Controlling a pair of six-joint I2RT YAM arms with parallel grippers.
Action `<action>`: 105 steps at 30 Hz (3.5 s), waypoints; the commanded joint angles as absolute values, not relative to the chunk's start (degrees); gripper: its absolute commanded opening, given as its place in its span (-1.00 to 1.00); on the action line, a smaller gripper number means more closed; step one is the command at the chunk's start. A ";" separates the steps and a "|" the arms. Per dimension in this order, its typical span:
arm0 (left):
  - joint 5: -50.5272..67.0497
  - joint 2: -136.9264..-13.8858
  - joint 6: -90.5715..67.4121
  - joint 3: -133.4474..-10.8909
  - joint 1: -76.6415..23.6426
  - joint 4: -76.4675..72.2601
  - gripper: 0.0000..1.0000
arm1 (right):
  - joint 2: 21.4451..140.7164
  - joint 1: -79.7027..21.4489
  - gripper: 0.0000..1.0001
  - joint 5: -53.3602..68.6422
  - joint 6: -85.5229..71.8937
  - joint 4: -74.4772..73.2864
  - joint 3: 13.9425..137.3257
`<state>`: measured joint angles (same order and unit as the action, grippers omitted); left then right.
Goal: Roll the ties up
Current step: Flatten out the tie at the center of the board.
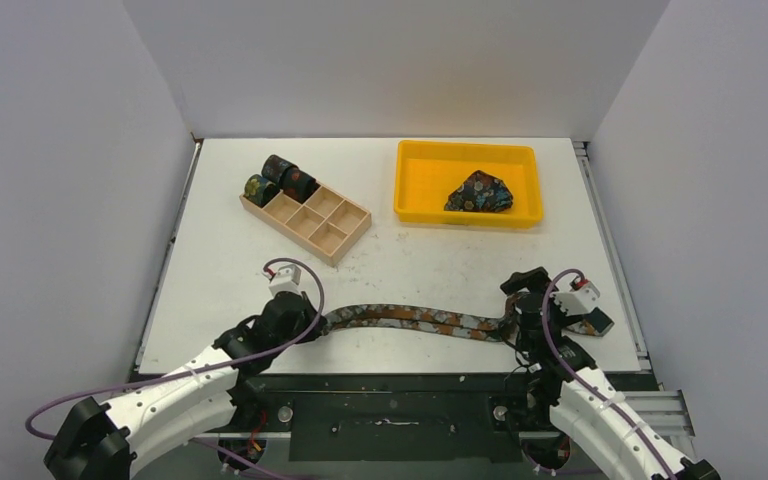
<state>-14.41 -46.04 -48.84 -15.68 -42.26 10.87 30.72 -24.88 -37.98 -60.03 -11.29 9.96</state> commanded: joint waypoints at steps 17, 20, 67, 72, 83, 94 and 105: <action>-22.68 -33.83 -47.72 -20.38 -41.76 20.35 -1.00 | 33.15 -2.11 0.23 -14.98 -41.39 6.83 15.12; -23.66 -33.84 -47.43 -20.73 -41.75 19.87 -1.00 | 32.29 -2.14 0.52 -15.03 -40.24 6.70 14.99; -24.91 -28.29 -54.66 -24.24 -41.48 25.17 0.93 | 64.38 -33.72 0.09 -14.25 -31.42 -5.90 34.25; -23.88 -28.22 -57.99 -20.89 -41.31 24.17 0.98 | 76.37 -41.38 -0.09 -17.47 -27.78 -4.66 40.00; -24.21 -27.06 -57.72 -20.48 -41.04 25.40 1.00 | 90.01 -48.92 -0.05 -19.12 -23.03 -4.87 48.91; -23.58 -29.28 -56.78 -19.86 -40.96 23.82 1.00 | 93.12 -50.27 -0.17 -18.74 -23.64 -5.31 47.16; -23.00 -29.25 -56.09 -19.49 -40.96 23.73 1.00 | 93.26 -50.28 -0.74 -16.99 -24.31 -6.06 46.07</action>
<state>-23.44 -29.39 -57.21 -18.98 -41.41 26.20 93.56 -49.98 -16.93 -23.83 -6.26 46.65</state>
